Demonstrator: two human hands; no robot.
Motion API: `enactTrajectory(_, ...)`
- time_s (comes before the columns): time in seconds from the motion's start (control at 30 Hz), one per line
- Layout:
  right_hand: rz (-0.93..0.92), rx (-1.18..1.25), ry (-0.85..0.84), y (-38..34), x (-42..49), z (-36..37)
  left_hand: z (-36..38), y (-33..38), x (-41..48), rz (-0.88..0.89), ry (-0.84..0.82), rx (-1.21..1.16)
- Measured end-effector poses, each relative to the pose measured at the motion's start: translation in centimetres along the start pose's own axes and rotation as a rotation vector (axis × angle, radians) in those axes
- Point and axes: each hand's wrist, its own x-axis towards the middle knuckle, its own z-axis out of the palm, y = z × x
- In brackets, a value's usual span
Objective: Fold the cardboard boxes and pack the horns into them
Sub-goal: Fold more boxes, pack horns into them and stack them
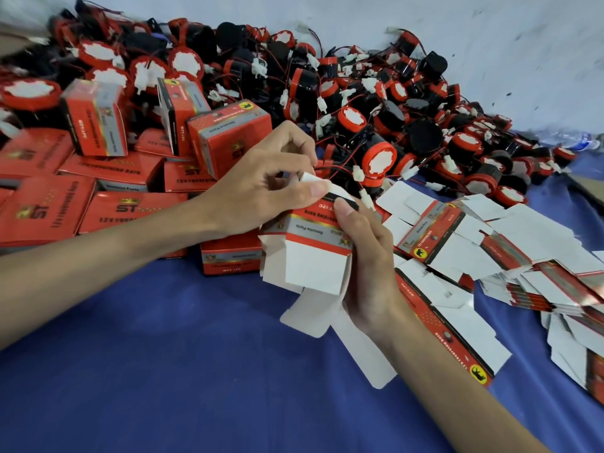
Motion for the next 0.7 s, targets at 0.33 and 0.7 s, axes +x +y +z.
enactTrajectory(0.33, 0.171, 0.029, -0.055, -0.08, -0.10, 0.48, -0.01, -0.11, -0.06, 0.021, 0.052, 0.018)
enactTrajectory(0.7, 0.058, 0.052, -0.084, 0.00, 0.00, 0.23, 0.07, -0.24, -0.03, 0.035, 0.078, 0.077)
